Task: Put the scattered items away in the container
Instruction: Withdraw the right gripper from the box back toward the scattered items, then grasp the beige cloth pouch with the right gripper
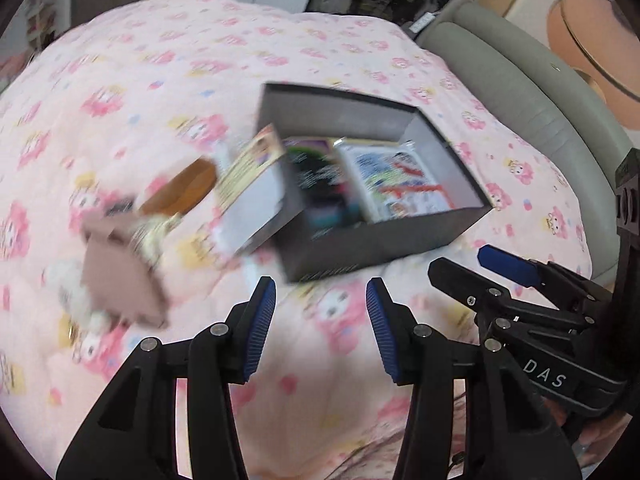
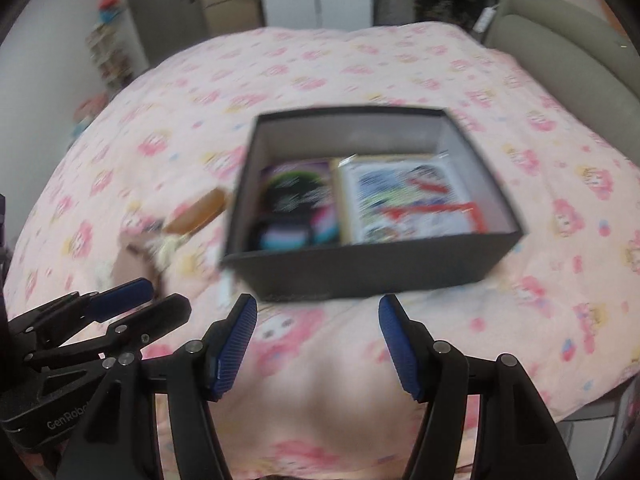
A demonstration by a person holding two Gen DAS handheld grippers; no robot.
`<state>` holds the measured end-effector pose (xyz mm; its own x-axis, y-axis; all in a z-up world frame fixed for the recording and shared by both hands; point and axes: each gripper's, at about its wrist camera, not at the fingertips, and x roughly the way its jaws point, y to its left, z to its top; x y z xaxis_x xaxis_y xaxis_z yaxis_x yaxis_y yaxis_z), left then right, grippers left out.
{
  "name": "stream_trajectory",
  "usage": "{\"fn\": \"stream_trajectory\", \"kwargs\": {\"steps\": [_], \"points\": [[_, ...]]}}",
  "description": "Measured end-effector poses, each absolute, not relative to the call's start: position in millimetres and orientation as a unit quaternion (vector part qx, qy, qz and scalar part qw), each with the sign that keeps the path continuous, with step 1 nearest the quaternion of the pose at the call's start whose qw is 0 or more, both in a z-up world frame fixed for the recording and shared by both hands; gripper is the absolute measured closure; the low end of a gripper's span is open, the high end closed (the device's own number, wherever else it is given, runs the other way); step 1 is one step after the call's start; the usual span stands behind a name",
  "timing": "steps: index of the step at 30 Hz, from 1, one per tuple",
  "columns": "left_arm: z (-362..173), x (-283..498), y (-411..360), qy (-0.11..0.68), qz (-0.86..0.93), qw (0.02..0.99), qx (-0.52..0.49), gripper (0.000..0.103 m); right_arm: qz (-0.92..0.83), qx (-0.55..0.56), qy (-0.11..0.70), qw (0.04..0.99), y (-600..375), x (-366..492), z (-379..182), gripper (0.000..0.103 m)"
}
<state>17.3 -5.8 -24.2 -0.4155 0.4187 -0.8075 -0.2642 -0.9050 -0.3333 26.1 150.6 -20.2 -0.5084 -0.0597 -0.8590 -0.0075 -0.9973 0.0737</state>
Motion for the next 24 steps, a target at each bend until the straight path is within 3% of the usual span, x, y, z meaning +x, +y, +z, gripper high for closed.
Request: {"fn": "stream_trajectory", "kwargs": {"steps": [5,11,17,19,20,24], "points": [[-59,17,-60,-0.109,0.836,0.147,-0.518,0.051,-0.834,0.536,-0.076,0.109,105,25,-62,0.042],[-92,-3,-111,-0.164,0.827,0.098,-0.529,0.051,-0.812,0.564,-0.024,0.147,50,0,-97,0.042],[-120,-34,-129,-0.200,0.809,0.085,-0.547,0.052,-0.795,0.577,-0.035,0.183,20,-27,-119,0.042],[-132,-44,-129,-0.215,0.793,0.092,-0.562,0.065,-0.788,0.583,-0.049,0.192,13,-36,-125,0.042],[-137,-47,-129,-0.223,0.787,0.097,-0.568,0.083,-0.784,0.586,-0.054,0.197,10,-40,-127,0.042],[-131,-49,-132,-0.236,0.786,0.121,-0.558,0.096,-0.778,0.588,-0.060,0.213,-2,-54,-133,0.042]]}}
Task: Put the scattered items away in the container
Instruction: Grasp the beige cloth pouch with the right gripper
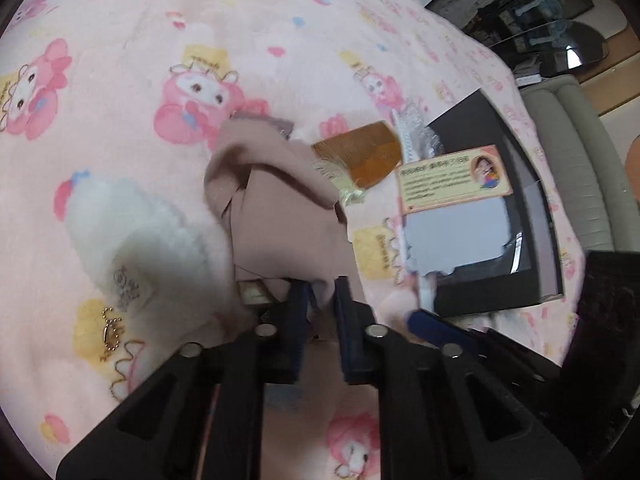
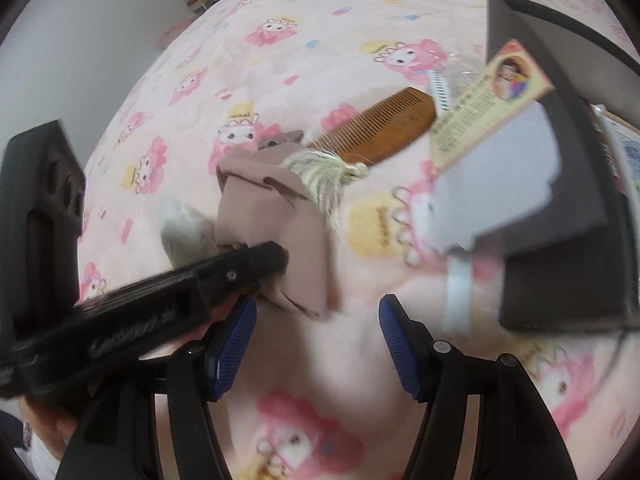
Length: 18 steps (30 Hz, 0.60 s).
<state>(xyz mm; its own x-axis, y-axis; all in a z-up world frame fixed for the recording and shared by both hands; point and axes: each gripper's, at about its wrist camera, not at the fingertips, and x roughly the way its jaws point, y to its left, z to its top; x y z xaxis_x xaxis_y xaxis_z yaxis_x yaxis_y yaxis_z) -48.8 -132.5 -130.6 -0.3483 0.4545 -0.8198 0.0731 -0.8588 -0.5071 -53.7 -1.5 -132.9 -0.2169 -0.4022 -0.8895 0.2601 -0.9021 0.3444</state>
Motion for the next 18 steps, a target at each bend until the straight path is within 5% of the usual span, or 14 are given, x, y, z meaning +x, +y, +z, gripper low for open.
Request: {"fn": "stream_trajectory", "kwargs": {"steps": [3,6,7,13,18], "points": [[-115,-47,-141,-0.229,0.797,0.129,-0.543,0.098,-0.773,0.591,-0.055,0.224,-13,-65,-142,0.045],[-107,-44,-152,-0.238,0.798,0.139,-0.536,0.098,-0.760,0.603,-0.064,0.236,-20,-71,-151,0.084],[-104,-42,-155,-0.236,0.800,0.137,-0.534,0.097,-0.758,0.604,-0.068,0.238,-20,-71,-152,0.088],[-102,-45,-159,-0.190,0.812,0.112,-0.540,0.083,-0.785,0.574,-0.059,0.227,-1,-47,-124,0.097],[-113,-49,-128,-0.124,0.801,0.152,-0.566,0.060,-0.797,0.576,-0.065,0.172,52,-13,-114,0.099]]}}
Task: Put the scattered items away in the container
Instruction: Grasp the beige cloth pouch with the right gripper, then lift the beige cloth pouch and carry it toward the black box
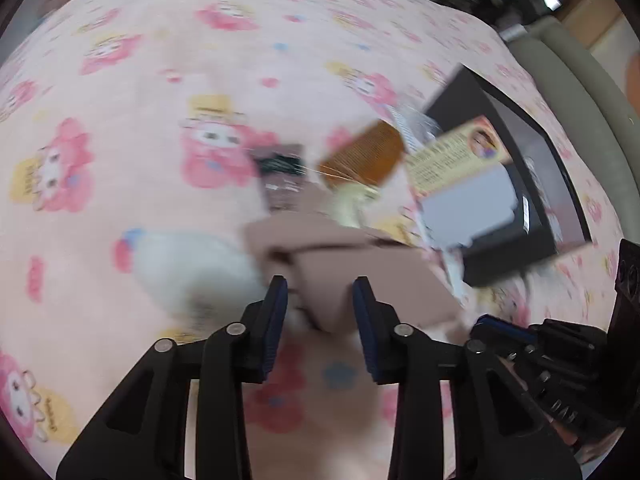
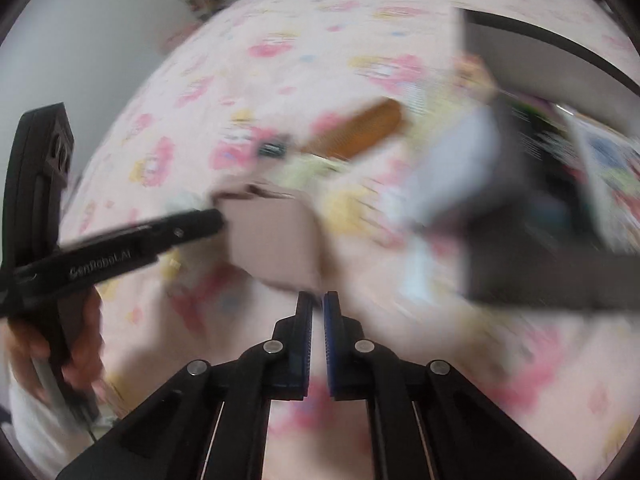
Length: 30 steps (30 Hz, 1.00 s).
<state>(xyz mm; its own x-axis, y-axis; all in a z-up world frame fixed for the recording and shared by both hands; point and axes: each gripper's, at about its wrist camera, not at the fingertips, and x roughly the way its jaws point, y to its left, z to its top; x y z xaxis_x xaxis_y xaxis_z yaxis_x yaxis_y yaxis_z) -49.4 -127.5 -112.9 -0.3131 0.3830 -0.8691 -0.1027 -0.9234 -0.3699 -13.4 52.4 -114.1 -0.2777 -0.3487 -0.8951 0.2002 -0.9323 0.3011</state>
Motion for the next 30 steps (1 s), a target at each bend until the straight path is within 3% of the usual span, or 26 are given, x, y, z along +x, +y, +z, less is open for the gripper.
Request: {"fn": "stream_trajectory", "kwargs": {"steps": [3,6,7,8,9,10,12,14,15,16,17,19,21,24,30], "points": [[-121,-51,-128,-0.164,0.794,0.157,-0.564,0.043,-0.797,0.574,-0.102,0.157,76,-11,-112,0.099],[-134,-62,-139,-0.198,0.793,0.130,-0.562,0.043,-0.805,0.560,-0.089,0.174,65,-20,-107,0.097],[-140,-66,-140,-0.216,0.784,0.131,-0.567,0.053,-0.807,0.556,-0.085,0.181,57,-25,-107,0.092],[-144,-68,-141,-0.231,0.777,0.132,-0.570,0.071,-0.806,0.554,-0.084,0.190,50,-29,-109,0.087],[-144,-67,-141,-0.238,0.777,0.132,-0.568,0.083,-0.802,0.557,-0.085,0.202,41,-34,-114,0.075],[-141,-64,-141,-0.239,0.781,0.135,-0.561,0.084,-0.793,0.564,-0.088,0.212,32,-41,-123,0.067],[-131,-57,-141,-0.230,0.791,0.151,-0.546,0.085,-0.778,0.584,-0.088,0.213,19,-53,-142,0.066],[-123,-54,-143,-0.219,0.793,0.168,-0.543,0.085,-0.770,0.595,-0.103,0.205,16,-60,-157,0.066],[-121,-53,-145,-0.218,0.791,0.175,-0.544,0.084,-0.766,0.593,-0.130,0.210,17,-62,-162,0.073],[-118,-53,-147,-0.217,0.790,0.181,-0.545,0.083,-0.761,0.592,-0.152,0.216,18,-63,-164,0.094],[-115,-52,-149,-0.213,0.790,0.186,-0.544,0.083,-0.757,0.593,-0.162,0.222,19,-63,-165,0.097],[-108,-49,-149,-0.199,0.792,0.198,-0.543,0.079,-0.770,0.584,-0.137,0.217,19,-56,-155,0.099],[-101,-46,-145,-0.184,0.794,0.208,-0.541,0.066,-0.786,0.568,-0.118,0.214,25,-44,-140,0.100],[-91,-46,-138,-0.167,0.800,0.209,-0.537,0.057,-0.802,0.547,-0.141,0.192,54,-28,-119,0.100],[-101,-65,-123,-0.150,0.793,0.170,-0.565,0.052,-0.839,0.502,-0.168,0.126,110,-2,-86,0.100]]}}
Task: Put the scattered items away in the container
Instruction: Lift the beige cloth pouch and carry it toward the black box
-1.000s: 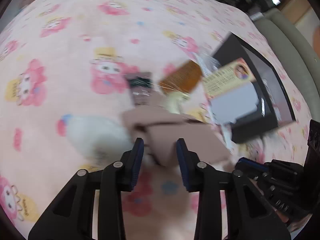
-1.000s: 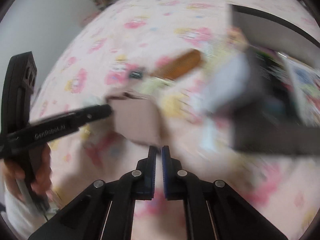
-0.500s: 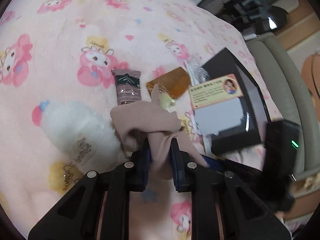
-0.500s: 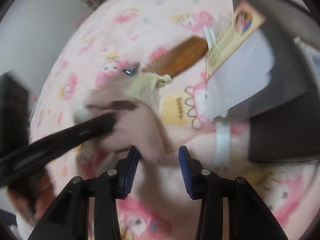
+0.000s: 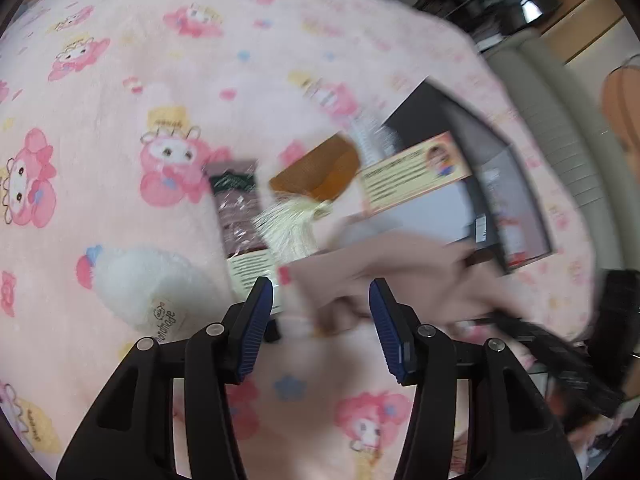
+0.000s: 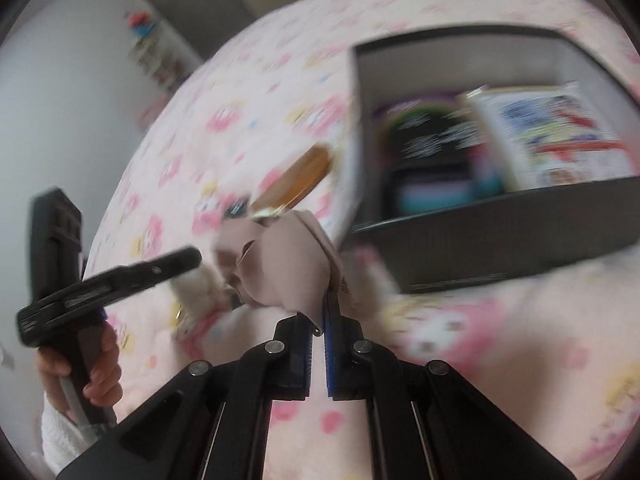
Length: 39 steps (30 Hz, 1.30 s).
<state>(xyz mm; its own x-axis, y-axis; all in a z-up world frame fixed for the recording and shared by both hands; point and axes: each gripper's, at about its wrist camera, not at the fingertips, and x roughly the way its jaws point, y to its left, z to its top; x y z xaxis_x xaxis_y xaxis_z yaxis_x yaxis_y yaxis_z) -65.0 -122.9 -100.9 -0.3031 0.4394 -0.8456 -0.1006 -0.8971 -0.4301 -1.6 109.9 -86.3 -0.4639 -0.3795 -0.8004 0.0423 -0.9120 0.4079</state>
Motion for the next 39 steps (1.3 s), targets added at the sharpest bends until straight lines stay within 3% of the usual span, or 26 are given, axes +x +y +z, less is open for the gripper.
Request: {"fn": "stream_trajectory", "kwargs": {"steps": [3,9,12,14,16,18,20,21,22,23,30,39], "points": [[-105,-63,-108,-0.170,0.775,0.210,-0.572,0.049,-0.843,0.499,-0.174,0.097,134,15,-82,0.100],[-125,-56,-34,-0.126,0.741,0.287,-0.594,0.035,-0.823,0.509,-0.251,0.040,202,46,-99,0.099],[-143,-56,-11,-0.128,0.720,0.292,-0.616,0.034,-0.826,0.500,-0.256,0.047,219,51,-95,0.096],[-148,-53,-3,-0.146,0.716,0.290,-0.618,0.036,-0.833,0.485,-0.258,0.061,225,47,-90,0.084],[-145,-48,4,-0.164,0.720,0.290,-0.609,0.048,-0.835,0.482,-0.252,0.082,226,36,-92,0.051],[-138,-43,14,-0.160,0.731,0.283,-0.600,0.066,-0.830,0.484,-0.256,0.103,227,22,-100,0.048],[-131,-40,28,-0.137,0.743,0.267,-0.599,0.072,-0.813,0.502,-0.264,0.129,230,5,-119,0.048],[-127,-38,37,-0.117,0.750,0.253,-0.600,0.076,-0.804,0.514,-0.264,0.140,229,1,-128,0.054],[-122,-36,46,-0.098,0.755,0.238,-0.603,0.077,-0.789,0.533,-0.261,0.156,227,-7,-140,0.083],[-118,-34,55,-0.081,0.758,0.224,-0.607,0.079,-0.778,0.547,-0.258,0.167,227,-11,-150,0.094],[-71,-20,114,-0.053,0.749,0.195,-0.631,0.095,-0.771,0.530,-0.277,0.218,281,-1,-122,0.098],[-63,0,160,-0.079,0.767,0.229,-0.594,0.097,-0.804,0.510,-0.219,0.212,312,2,-77,0.098]]}}
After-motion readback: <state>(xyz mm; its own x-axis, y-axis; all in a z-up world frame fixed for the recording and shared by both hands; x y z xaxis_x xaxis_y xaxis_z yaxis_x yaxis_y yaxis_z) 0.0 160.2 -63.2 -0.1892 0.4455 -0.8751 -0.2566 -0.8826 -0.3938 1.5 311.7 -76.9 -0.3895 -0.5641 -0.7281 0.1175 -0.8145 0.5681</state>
